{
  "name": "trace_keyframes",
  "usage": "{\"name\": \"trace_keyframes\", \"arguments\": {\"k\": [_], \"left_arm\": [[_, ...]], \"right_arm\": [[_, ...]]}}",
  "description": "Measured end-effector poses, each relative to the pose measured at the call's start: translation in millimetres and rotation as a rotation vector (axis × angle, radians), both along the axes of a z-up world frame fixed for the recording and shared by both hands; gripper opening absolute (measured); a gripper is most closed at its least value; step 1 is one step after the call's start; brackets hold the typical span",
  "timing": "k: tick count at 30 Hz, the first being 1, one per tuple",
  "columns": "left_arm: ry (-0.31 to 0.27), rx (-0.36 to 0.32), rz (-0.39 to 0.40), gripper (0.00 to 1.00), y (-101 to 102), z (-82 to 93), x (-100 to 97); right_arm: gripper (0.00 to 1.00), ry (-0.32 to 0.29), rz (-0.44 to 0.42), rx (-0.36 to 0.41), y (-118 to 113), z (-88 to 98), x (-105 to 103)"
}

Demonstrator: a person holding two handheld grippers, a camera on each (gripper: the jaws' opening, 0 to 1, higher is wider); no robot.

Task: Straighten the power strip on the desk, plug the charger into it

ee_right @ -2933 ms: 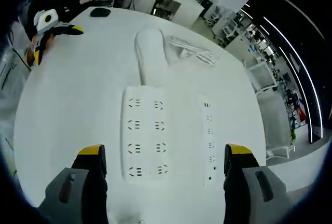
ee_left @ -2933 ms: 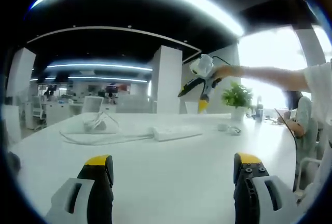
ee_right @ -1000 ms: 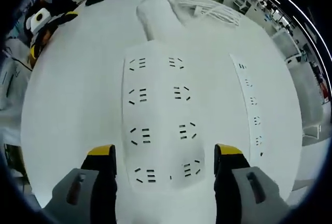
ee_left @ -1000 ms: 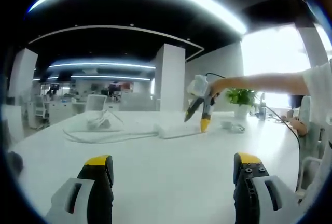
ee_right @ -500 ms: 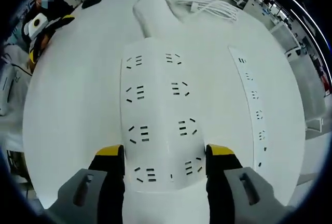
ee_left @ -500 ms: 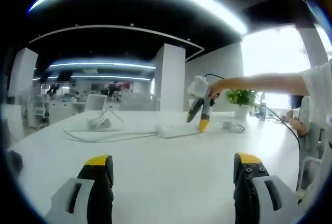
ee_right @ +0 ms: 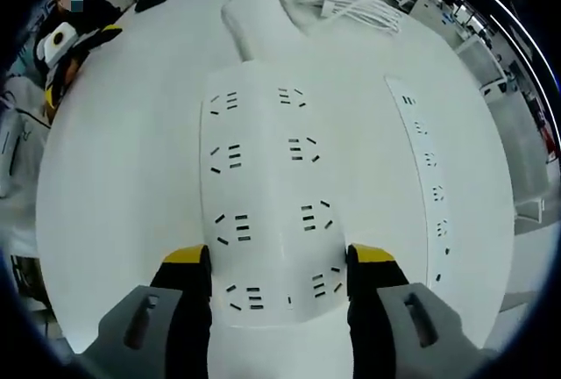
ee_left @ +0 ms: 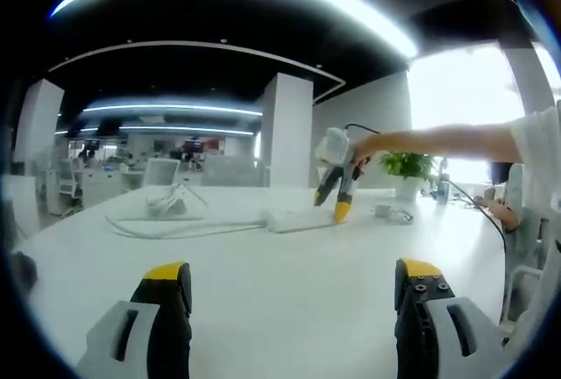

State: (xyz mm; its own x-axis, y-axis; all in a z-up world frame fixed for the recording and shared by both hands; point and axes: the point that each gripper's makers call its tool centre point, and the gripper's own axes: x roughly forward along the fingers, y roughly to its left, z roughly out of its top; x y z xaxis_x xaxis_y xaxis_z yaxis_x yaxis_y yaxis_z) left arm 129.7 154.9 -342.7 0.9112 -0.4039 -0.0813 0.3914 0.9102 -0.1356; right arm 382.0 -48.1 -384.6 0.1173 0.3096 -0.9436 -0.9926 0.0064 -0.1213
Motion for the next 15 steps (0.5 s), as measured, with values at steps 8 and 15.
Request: {"name": "trace_keyframes", "arguments": {"k": [8, 15], "left_arm": [[0.001, 0.001, -0.003, 0.99, -1.0, -0.4, -0.4], [0.001, 0.002, -0.01, 0.99, -4.4, -0.1, -1.0]], "right_arm": [[0.61, 0.004, -0.024, -0.002, 0.6, -0.3, -2.4], [0.61, 0.009, -0.044, -0.012, 0.8, -0.1, -4.9]]}}
